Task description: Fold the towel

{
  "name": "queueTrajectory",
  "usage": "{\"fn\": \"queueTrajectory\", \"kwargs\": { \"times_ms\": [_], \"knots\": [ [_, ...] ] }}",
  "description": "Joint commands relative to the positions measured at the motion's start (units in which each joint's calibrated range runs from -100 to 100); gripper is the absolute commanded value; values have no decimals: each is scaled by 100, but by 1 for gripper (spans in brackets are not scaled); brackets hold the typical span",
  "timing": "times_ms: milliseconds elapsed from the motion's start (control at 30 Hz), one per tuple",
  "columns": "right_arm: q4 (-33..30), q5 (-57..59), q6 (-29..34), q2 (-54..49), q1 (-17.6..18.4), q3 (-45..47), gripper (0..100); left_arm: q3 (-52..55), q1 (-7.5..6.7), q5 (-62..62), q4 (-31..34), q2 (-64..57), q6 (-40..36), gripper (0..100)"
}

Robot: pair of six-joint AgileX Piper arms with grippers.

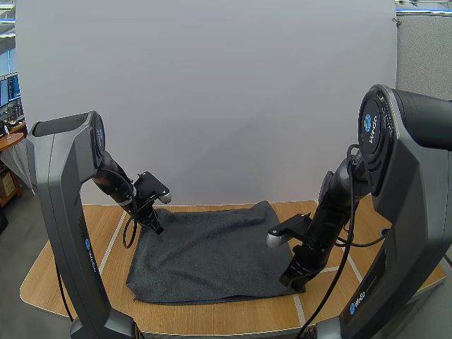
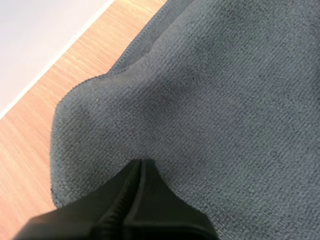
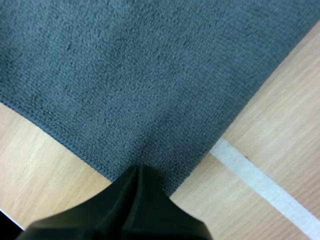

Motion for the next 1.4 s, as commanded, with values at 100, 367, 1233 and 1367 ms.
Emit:
{"fn": "queueTrajectory", "kwargs": {
  "times_ms": [100, 367, 1233, 1367],
  "knots": [
    [-112, -84, -3, -85, -19, 48, 0, -28, -21, 80, -63, 21, 6, 0],
    [-330, -176, 112, -85, -19, 48, 0, -28, -21, 63, 31, 21, -18, 0],
    [-65, -556, 183, -165, -19, 206, 0, -202, 123, 205, -174, -256, -123, 1],
    [185, -556, 54, -529, -19, 206, 0, -217, 123, 432, -256, -719, -123, 15]
  ]
}}
